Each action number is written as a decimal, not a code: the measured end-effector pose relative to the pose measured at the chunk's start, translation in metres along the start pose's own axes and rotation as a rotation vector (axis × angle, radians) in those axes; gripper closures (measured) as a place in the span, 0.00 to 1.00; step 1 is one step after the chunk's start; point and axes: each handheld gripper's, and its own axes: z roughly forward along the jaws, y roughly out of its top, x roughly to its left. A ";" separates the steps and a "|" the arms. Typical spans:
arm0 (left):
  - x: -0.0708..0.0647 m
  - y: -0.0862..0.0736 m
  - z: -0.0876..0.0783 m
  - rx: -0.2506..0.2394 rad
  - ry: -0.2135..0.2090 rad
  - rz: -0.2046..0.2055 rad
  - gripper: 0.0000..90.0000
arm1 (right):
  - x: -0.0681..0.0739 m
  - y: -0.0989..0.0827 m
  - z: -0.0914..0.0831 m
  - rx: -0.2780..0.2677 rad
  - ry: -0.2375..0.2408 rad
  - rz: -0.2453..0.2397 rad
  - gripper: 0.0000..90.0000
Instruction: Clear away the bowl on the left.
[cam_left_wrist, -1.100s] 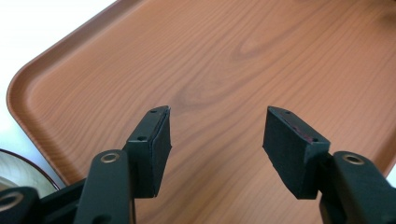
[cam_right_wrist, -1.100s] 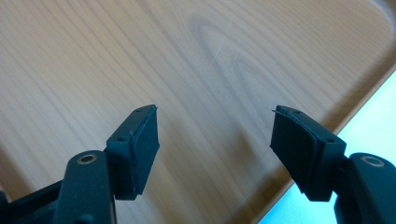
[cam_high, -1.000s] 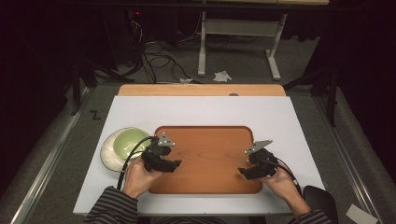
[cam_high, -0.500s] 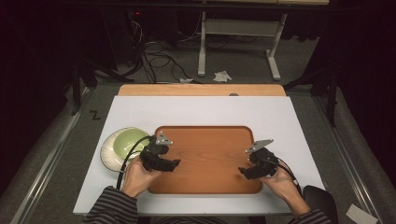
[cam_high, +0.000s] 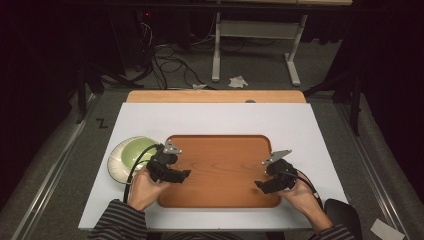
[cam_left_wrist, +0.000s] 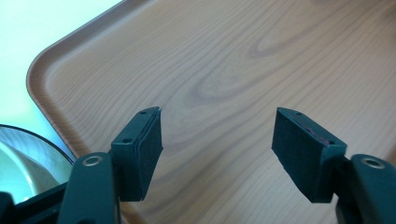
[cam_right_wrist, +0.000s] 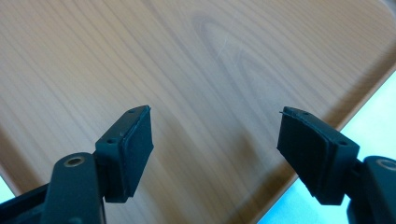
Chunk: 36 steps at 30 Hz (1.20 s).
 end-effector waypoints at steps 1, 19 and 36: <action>0.000 0.000 -0.001 0.002 0.011 -0.005 0.38 | 0.000 0.000 0.000 0.003 0.000 -0.009 0.32; 0.008 -0.002 -0.008 -0.013 0.020 -0.020 0.37 | 0.001 -0.001 0.001 -0.003 -0.001 -0.014 0.35; 0.015 -0.003 -0.013 -0.024 0.024 -0.039 0.36 | 0.001 -0.001 0.001 0.004 -0.009 -0.010 0.35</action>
